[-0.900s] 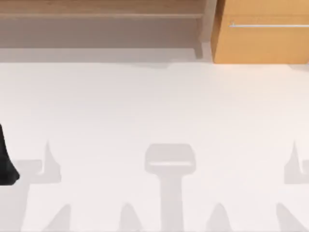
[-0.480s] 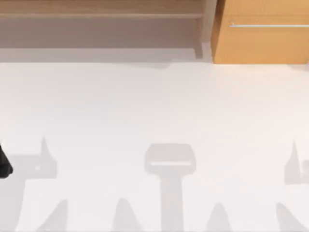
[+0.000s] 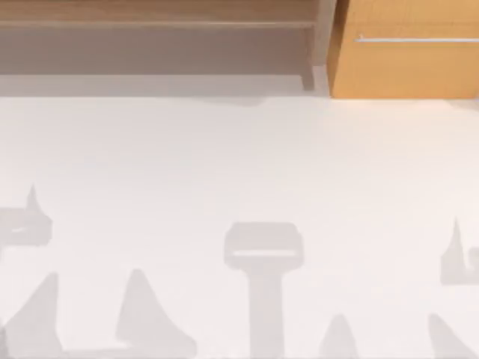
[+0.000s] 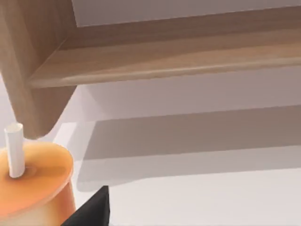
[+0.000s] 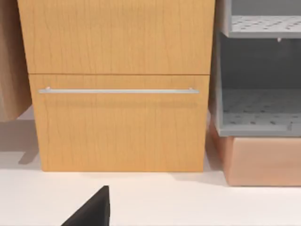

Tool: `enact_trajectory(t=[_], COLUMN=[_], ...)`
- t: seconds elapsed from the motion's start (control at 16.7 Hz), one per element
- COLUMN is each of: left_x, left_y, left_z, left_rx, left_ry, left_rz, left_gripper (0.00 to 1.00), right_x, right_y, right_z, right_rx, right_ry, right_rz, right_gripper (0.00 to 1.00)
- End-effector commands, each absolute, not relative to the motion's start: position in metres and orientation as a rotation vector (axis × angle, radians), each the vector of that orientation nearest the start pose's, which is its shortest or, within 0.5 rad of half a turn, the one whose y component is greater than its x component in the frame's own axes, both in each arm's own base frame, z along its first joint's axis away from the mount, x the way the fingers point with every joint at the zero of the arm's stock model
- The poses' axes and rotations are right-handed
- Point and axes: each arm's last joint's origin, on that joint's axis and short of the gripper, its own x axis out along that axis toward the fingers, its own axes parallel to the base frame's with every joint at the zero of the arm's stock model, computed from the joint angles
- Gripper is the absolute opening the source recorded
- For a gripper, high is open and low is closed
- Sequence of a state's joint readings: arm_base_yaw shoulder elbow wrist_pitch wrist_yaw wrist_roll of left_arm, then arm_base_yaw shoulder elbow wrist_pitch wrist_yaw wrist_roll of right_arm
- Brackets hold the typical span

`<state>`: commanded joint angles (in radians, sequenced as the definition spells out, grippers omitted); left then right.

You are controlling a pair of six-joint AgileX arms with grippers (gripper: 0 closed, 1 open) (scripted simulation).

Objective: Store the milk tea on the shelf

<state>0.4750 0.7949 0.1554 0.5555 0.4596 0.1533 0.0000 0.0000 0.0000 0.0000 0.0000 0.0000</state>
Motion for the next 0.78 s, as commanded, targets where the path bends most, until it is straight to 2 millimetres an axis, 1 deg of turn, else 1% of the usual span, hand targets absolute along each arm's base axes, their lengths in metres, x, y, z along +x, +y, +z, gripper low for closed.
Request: enact_trajectory(t=[0.12, 0.24, 0.48, 0.66, 0.78], left_x=[0.169, 0.179, 0.191, 0.193, 0.193], left_y=[0.088, 0.113, 0.161, 0.187, 0.198], left_z=[0.177, 0.167, 0.136, 0.113, 0.103], left_rx=[0.098, 0.080, 0.031, 0.003, -0.006], left_ry=[0.091, 0.107, 0.120, 0.113, 0.105], left_rz=[0.011, 0.006, -0.008, -0.018, -0.023], left_gripper=[1.00, 1.00, 1.00, 1.00, 1.00], right_x=[0.106, 0.106, 0.106, 0.106, 0.106], right_y=[-0.001, -0.001, -0.001, -0.001, -0.001], right_z=[0.160, 0.160, 0.160, 0.160, 0.160], right_rx=[0.000, 0.000, 0.000, 0.000, 0.000], right_ry=[0.000, 0.000, 0.000, 0.000, 0.000], right_rz=[0.000, 0.000, 0.000, 0.000, 0.000], right_gripper=[1.00, 1.00, 1.00, 1.00, 1.00])
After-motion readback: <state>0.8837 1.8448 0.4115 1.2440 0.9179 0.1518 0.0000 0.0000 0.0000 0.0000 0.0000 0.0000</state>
